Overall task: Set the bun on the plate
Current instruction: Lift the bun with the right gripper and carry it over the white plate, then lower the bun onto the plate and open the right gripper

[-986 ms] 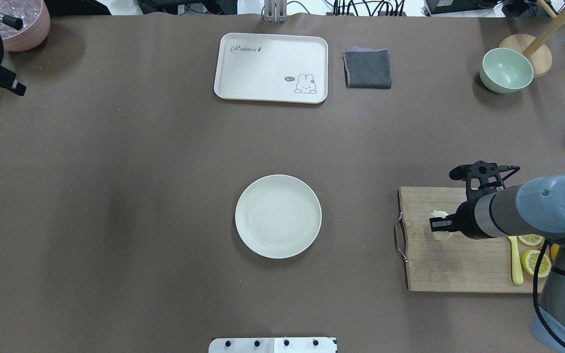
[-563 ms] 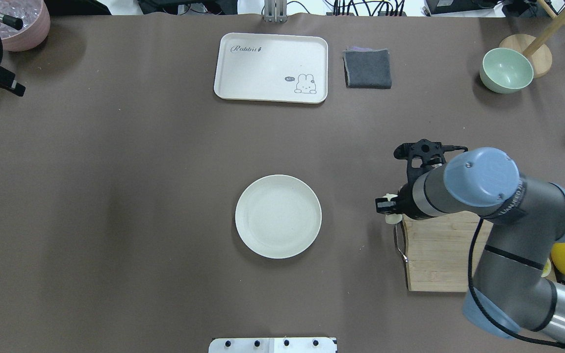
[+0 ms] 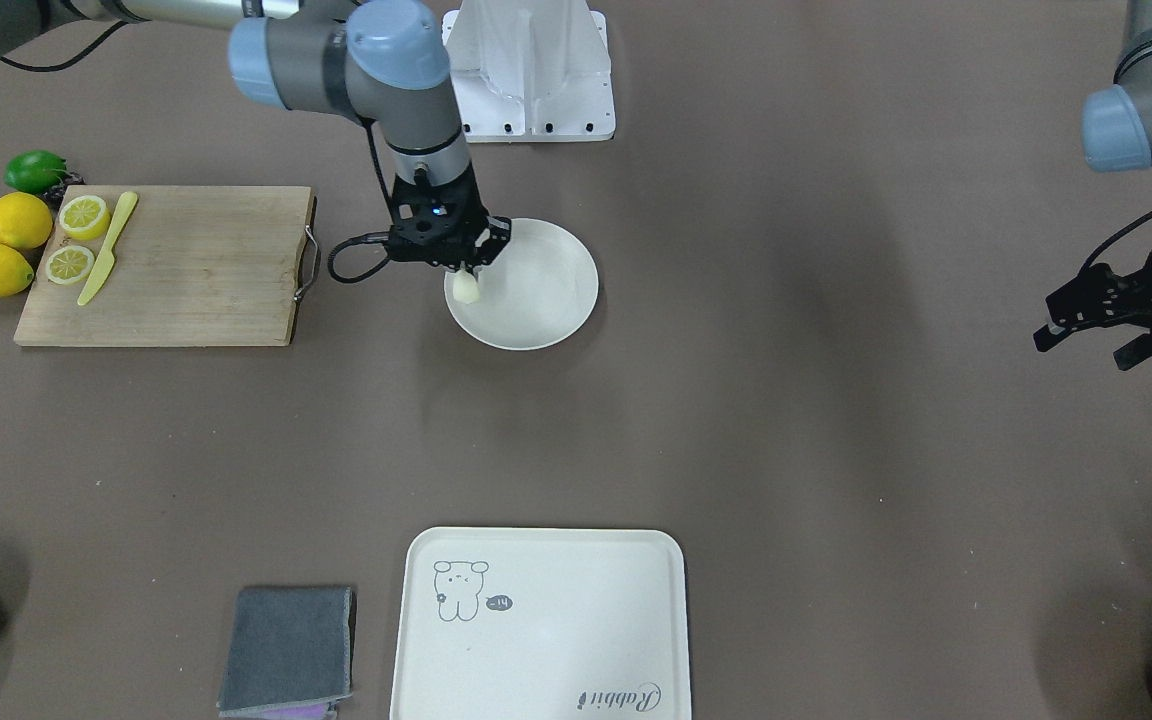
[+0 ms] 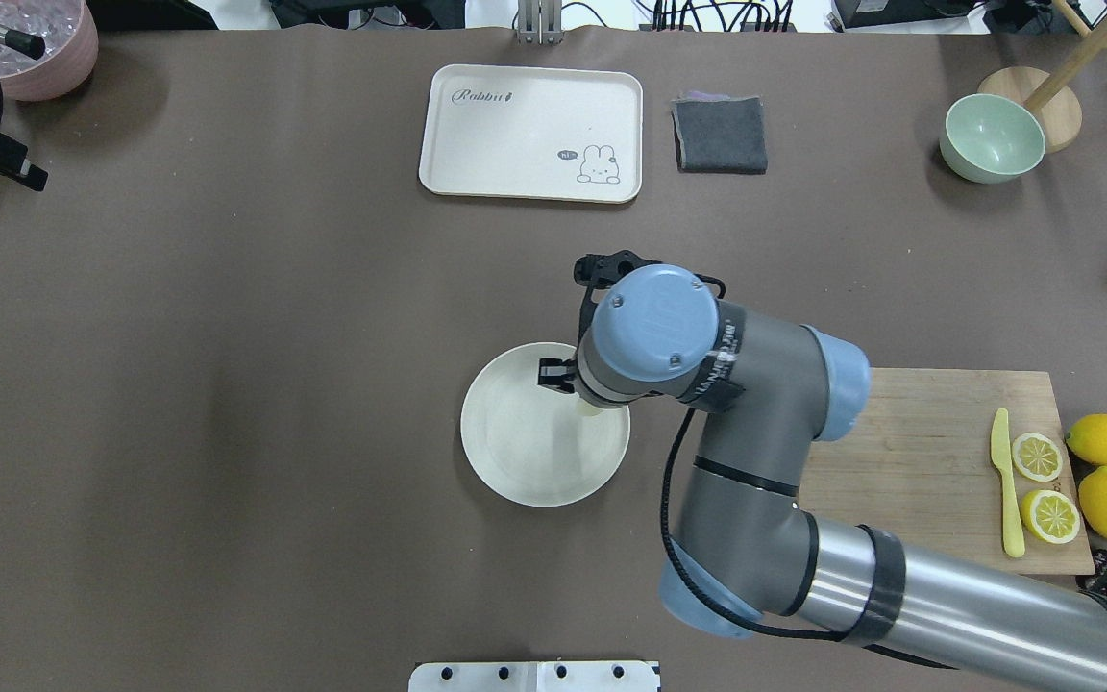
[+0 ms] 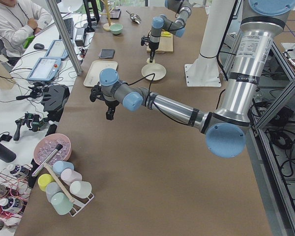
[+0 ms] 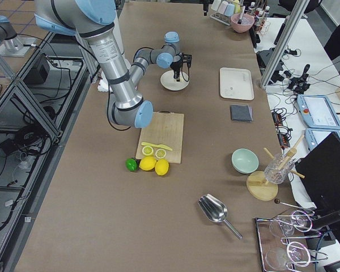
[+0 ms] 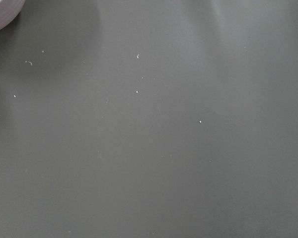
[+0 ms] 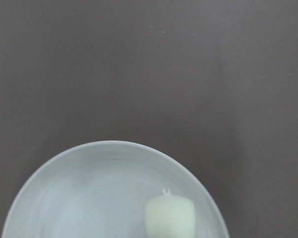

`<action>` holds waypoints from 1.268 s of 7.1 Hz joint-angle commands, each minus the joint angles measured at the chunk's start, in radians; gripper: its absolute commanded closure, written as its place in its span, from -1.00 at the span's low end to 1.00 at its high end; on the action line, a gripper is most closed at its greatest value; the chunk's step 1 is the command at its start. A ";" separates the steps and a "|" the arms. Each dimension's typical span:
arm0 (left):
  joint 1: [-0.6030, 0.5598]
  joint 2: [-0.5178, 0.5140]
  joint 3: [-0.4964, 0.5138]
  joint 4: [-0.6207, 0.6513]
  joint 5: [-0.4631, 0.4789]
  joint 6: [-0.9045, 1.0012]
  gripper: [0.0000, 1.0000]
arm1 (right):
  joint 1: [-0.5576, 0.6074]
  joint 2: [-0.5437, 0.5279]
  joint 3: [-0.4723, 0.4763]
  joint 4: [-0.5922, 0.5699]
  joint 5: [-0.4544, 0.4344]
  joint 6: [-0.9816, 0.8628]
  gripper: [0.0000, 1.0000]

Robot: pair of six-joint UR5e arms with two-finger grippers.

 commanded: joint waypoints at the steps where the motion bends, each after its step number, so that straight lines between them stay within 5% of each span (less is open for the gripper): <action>1: 0.001 0.000 0.002 0.000 0.000 -0.003 -0.96 | -0.050 0.065 -0.076 0.001 -0.048 0.036 0.08; 2: 0.001 0.000 0.002 0.001 0.000 -0.003 -0.96 | -0.069 0.059 -0.076 0.002 -0.078 0.036 -0.63; 3: 0.001 0.000 0.002 0.002 0.001 -0.005 -0.96 | -0.072 0.056 -0.074 0.001 -0.085 0.036 -0.98; 9: -0.005 -0.001 -0.001 0.018 -0.002 -0.002 -0.96 | -0.055 0.045 0.013 -0.022 -0.071 0.033 -1.00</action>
